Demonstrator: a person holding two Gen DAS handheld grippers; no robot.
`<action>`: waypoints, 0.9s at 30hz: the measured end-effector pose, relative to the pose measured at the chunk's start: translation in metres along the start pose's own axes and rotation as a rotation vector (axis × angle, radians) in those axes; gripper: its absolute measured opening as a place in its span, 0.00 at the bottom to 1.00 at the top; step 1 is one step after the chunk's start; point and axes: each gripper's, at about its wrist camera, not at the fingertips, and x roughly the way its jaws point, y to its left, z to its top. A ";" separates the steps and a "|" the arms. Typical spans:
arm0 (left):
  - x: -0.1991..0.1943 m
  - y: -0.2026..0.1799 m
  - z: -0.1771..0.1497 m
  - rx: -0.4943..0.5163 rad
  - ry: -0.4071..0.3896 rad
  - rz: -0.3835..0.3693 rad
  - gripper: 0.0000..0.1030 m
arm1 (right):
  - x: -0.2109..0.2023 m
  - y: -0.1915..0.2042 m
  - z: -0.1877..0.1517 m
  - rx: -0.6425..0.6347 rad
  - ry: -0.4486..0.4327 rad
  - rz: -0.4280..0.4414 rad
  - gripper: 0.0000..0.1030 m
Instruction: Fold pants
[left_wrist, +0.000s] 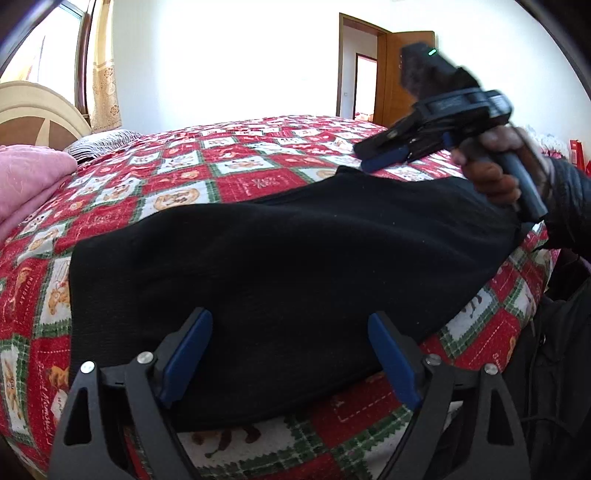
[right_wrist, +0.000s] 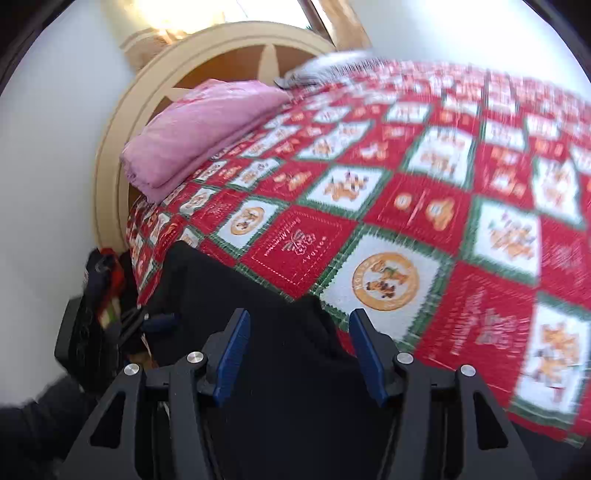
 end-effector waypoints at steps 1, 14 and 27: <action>0.000 0.000 0.000 -0.004 -0.003 -0.003 0.86 | 0.009 -0.005 0.001 0.038 0.022 0.029 0.52; -0.010 -0.011 0.012 0.000 0.009 0.020 0.89 | 0.010 -0.019 -0.008 0.081 0.008 -0.054 0.29; -0.003 -0.100 0.072 0.160 -0.038 -0.163 0.89 | -0.254 -0.105 -0.150 0.290 -0.212 -0.428 0.36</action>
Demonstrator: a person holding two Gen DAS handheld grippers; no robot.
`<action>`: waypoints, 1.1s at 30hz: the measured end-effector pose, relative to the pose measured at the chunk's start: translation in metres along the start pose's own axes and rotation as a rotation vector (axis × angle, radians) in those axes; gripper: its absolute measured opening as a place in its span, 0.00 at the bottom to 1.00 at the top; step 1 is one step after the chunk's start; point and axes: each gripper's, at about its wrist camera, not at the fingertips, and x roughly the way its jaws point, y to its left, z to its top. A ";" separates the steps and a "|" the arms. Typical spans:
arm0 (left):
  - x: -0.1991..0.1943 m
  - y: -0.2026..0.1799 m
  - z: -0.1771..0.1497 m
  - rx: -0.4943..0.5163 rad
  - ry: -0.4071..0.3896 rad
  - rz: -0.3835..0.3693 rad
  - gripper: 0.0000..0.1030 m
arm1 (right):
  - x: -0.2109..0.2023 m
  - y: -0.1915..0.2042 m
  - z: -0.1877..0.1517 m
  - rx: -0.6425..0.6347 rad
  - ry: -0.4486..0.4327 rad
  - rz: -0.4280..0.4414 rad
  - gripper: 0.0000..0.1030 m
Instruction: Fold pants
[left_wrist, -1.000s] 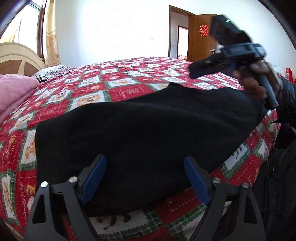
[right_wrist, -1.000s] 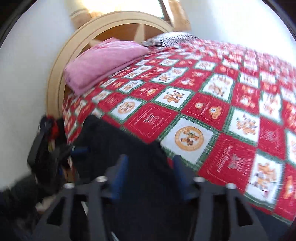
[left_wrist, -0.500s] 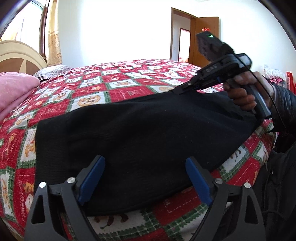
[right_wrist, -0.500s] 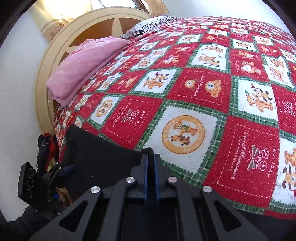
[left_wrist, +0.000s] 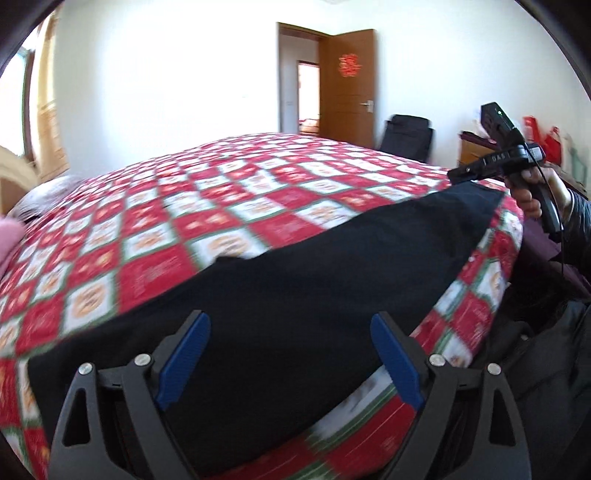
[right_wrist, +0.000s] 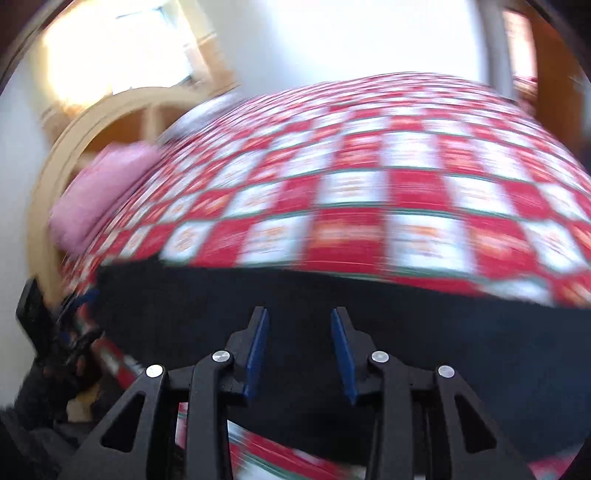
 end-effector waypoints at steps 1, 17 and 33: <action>0.005 -0.008 0.008 0.008 -0.003 -0.022 0.89 | -0.016 -0.020 -0.003 0.047 -0.025 -0.035 0.36; 0.087 -0.124 0.064 0.180 0.123 -0.308 0.63 | -0.135 -0.176 -0.049 0.445 -0.250 -0.198 0.36; 0.126 -0.163 0.046 0.237 0.214 -0.305 0.53 | -0.119 -0.206 -0.064 0.506 -0.125 -0.216 0.36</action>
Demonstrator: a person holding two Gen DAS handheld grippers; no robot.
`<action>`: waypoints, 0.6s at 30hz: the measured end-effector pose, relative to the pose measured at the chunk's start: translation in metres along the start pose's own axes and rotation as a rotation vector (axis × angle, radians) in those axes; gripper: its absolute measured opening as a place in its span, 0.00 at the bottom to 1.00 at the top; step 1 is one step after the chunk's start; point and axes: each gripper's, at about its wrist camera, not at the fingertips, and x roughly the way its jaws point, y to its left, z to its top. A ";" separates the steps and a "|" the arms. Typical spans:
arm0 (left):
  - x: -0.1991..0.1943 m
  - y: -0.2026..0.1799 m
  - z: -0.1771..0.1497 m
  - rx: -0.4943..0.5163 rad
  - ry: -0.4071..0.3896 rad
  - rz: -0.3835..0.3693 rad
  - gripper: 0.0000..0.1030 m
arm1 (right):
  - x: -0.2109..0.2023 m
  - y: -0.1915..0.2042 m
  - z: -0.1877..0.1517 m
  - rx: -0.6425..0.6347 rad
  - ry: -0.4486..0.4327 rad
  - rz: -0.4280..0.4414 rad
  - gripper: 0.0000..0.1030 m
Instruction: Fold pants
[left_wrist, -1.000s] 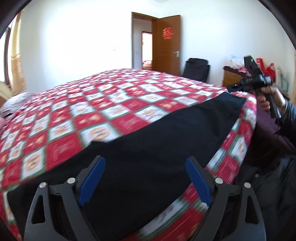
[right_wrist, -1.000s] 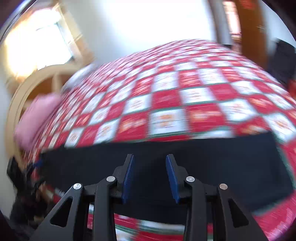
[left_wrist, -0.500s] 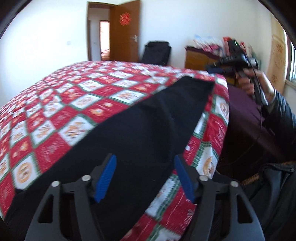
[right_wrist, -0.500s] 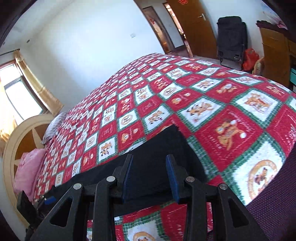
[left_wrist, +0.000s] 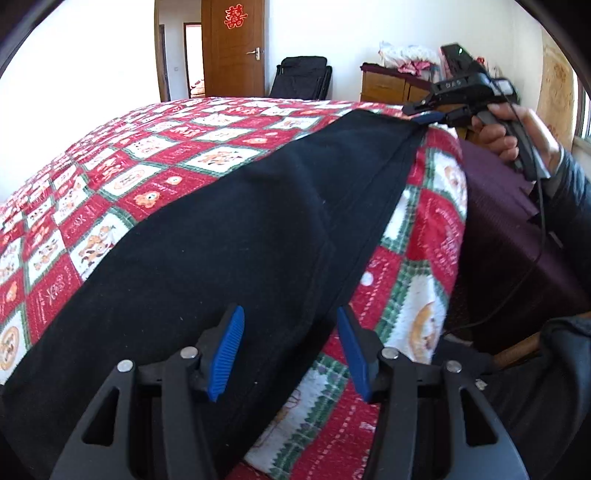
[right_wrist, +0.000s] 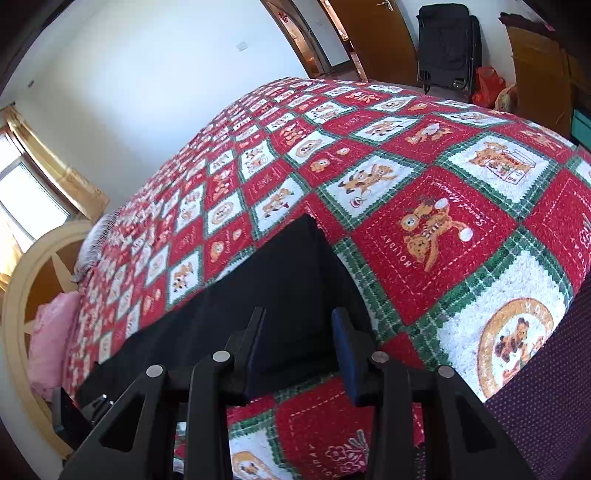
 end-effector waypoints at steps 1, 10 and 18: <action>0.001 0.000 0.000 0.000 -0.001 0.007 0.49 | 0.000 0.002 -0.001 -0.017 -0.003 -0.009 0.36; -0.010 0.010 0.003 -0.051 -0.044 0.000 0.06 | -0.003 0.019 -0.005 -0.148 -0.084 -0.036 0.06; -0.017 -0.008 0.004 0.016 -0.061 -0.046 0.03 | -0.030 0.018 0.004 -0.170 -0.167 -0.084 0.06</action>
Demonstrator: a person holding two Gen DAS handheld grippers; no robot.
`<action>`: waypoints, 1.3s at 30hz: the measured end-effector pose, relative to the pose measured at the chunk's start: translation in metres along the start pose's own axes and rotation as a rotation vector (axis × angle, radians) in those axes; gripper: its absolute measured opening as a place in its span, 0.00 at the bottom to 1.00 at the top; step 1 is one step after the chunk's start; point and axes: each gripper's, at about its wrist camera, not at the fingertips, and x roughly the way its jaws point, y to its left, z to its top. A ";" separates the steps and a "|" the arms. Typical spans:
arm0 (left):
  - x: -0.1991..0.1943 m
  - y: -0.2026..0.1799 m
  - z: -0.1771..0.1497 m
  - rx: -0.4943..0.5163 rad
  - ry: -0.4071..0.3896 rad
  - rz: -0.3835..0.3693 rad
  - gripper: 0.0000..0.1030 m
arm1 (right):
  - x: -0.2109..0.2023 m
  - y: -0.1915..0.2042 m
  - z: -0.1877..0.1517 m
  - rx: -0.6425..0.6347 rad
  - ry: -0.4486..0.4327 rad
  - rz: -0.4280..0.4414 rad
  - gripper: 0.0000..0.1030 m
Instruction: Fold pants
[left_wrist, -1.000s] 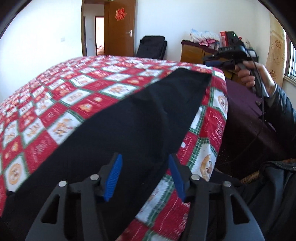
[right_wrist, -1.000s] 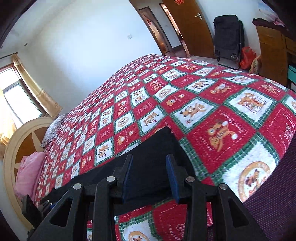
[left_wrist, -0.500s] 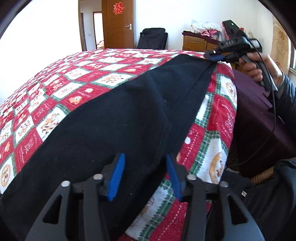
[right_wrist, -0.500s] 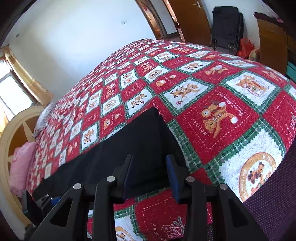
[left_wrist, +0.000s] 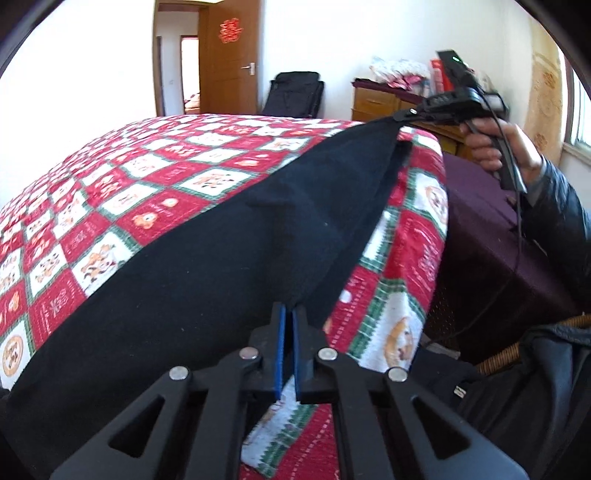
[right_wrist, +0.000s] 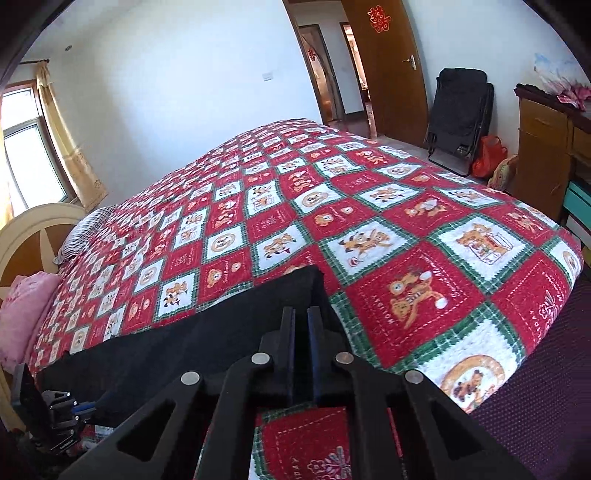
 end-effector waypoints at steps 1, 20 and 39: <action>0.005 -0.002 -0.002 0.010 0.019 -0.001 0.03 | 0.000 -0.001 0.001 0.000 0.002 -0.010 0.06; -0.030 0.005 -0.012 -0.043 -0.060 0.033 0.59 | -0.004 -0.020 0.002 0.033 0.011 -0.161 0.08; -0.068 0.088 -0.069 -0.311 -0.034 0.300 0.64 | 0.056 0.161 -0.110 -0.559 0.399 0.159 0.41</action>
